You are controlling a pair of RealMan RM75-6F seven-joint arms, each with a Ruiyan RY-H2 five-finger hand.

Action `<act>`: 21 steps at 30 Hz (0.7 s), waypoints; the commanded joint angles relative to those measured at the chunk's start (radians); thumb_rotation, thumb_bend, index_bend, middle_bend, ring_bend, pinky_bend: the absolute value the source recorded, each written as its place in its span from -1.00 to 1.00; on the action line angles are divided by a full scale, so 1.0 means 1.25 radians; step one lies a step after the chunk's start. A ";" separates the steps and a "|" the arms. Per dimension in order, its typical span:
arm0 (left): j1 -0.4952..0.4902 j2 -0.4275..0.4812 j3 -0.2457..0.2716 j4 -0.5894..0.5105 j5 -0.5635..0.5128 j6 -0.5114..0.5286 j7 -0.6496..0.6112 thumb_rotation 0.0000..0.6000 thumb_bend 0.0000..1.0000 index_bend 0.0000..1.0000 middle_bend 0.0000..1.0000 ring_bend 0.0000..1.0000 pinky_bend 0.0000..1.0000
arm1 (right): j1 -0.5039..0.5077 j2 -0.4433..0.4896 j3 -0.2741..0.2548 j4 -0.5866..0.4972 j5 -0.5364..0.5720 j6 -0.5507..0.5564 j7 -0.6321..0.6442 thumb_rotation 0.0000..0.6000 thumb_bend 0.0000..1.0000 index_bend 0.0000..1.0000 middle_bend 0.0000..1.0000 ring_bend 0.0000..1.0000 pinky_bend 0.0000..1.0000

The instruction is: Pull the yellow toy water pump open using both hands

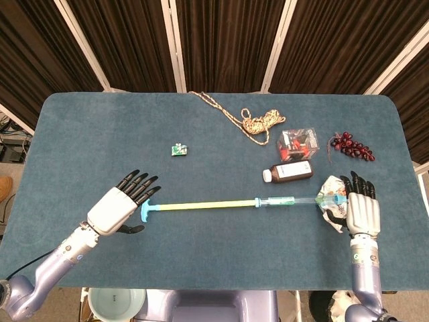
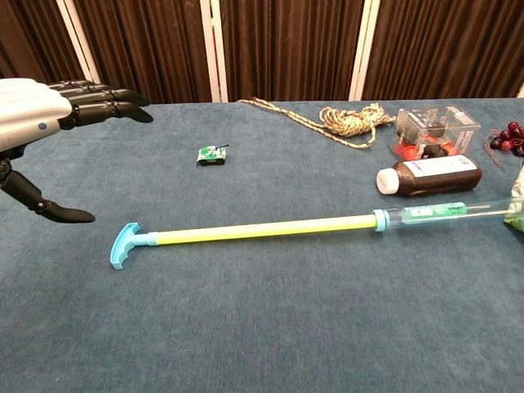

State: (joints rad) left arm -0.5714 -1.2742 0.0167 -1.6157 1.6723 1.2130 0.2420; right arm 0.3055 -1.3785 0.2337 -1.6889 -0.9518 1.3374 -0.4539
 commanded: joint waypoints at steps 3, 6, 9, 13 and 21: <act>0.041 0.011 0.006 -0.015 -0.029 0.035 -0.004 1.00 -0.76 -0.83 -1.00 -1.00 -0.90 | -0.019 0.036 -0.027 -0.035 -0.030 0.003 0.012 1.00 -0.44 -0.76 -1.00 -1.00 -0.99; 0.084 0.020 0.016 -0.034 -0.052 0.076 -0.008 1.00 -0.76 -0.87 -1.00 -1.00 -0.90 | -0.041 0.078 -0.062 -0.064 -0.068 0.003 0.027 1.00 -0.47 -0.76 -1.00 -1.00 -0.99; 0.131 0.034 0.033 -0.061 -0.072 0.117 -0.013 1.00 -0.78 -0.93 -1.00 -1.00 -0.96 | -0.067 0.123 -0.099 -0.082 -0.111 0.005 0.052 1.00 -0.53 -0.76 -1.00 -1.00 -0.99; 0.195 0.073 0.072 -0.079 -0.069 0.175 -0.012 1.00 -0.92 -0.99 -1.00 -1.00 -1.00 | -0.098 0.186 -0.150 -0.092 -0.189 0.006 0.098 1.00 -0.78 -0.79 -1.00 -1.00 -0.99; 0.291 0.124 0.115 -0.078 -0.077 0.258 -0.064 1.00 -1.00 -1.00 -1.00 -1.00 -1.00 | -0.147 0.261 -0.230 -0.081 -0.341 0.030 0.198 1.00 -0.89 -0.99 -1.00 -1.00 -1.00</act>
State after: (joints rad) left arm -0.2297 -1.1323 0.1478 -1.7221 1.5766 1.5101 0.1866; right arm 0.1471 -1.0804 -0.0209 -1.7990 -1.3332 1.3586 -0.2413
